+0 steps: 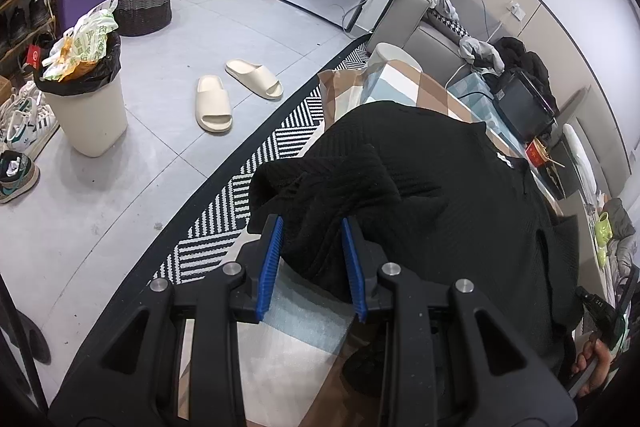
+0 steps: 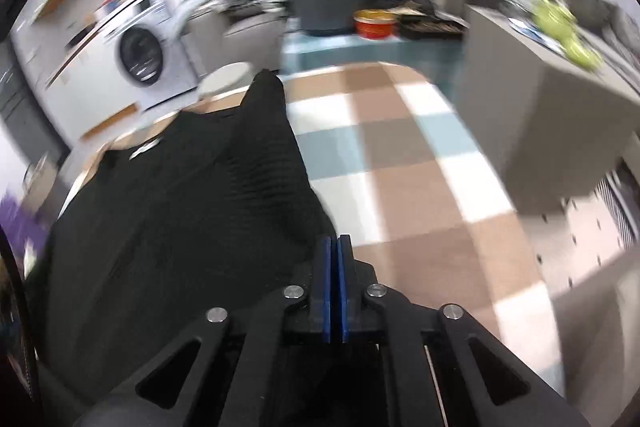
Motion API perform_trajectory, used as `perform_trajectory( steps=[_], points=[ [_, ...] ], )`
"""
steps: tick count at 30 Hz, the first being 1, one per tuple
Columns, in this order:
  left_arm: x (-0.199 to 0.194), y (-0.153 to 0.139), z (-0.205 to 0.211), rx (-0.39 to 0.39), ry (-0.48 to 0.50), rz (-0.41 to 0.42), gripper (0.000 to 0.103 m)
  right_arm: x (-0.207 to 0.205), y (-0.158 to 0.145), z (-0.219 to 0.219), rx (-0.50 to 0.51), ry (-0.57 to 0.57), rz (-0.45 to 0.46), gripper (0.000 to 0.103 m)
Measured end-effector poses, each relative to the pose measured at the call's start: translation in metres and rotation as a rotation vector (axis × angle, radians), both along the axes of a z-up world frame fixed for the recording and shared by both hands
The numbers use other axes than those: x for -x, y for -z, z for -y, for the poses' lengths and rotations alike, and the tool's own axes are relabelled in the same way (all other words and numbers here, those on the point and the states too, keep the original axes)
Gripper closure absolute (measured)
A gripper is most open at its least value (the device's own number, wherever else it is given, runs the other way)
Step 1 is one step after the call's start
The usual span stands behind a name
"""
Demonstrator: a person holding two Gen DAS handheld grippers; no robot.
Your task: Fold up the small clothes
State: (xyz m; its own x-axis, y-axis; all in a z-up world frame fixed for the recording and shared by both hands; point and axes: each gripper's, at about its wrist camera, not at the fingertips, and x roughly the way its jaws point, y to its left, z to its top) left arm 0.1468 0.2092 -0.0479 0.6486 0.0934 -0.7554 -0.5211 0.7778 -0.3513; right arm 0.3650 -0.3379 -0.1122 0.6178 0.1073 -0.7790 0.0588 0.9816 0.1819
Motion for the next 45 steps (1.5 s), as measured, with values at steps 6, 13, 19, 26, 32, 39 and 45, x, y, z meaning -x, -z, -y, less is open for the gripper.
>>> perform_trajectory(
  steps=[6,13,19,26,32,39,45],
  points=[
    [0.007,0.001,-0.012,0.034,-0.036,0.0,0.073,0.003,0.001,0.001,-0.083,-0.055,-0.058,0.071],
    [0.031,0.005,-0.047,0.122,-0.106,0.039,0.061,0.012,-0.004,-0.009,-0.072,-0.084,-0.044,0.064],
    [0.005,-0.004,-0.056,0.14,-0.063,0.078,0.056,0.025,-0.007,-0.006,-0.088,-0.072,-0.04,0.064],
    [-0.032,0.023,-0.039,0.112,0.003,-0.082,0.05,0.038,-0.013,-0.007,-0.08,-0.082,-0.029,0.063],
    [-0.019,0.043,-0.049,0.18,-0.017,-0.071,0.051,0.043,-0.012,-0.001,-0.083,-0.074,-0.034,0.063],
    [-0.018,0.061,-0.06,0.322,-0.019,-0.009,0.065,0.048,-0.008,0.004,-0.098,-0.067,-0.046,0.063],
    [-0.017,0.046,-0.06,0.323,-0.046,0.097,0.095,0.053,-0.005,0.007,-0.106,-0.054,-0.055,0.063]
  ],
)
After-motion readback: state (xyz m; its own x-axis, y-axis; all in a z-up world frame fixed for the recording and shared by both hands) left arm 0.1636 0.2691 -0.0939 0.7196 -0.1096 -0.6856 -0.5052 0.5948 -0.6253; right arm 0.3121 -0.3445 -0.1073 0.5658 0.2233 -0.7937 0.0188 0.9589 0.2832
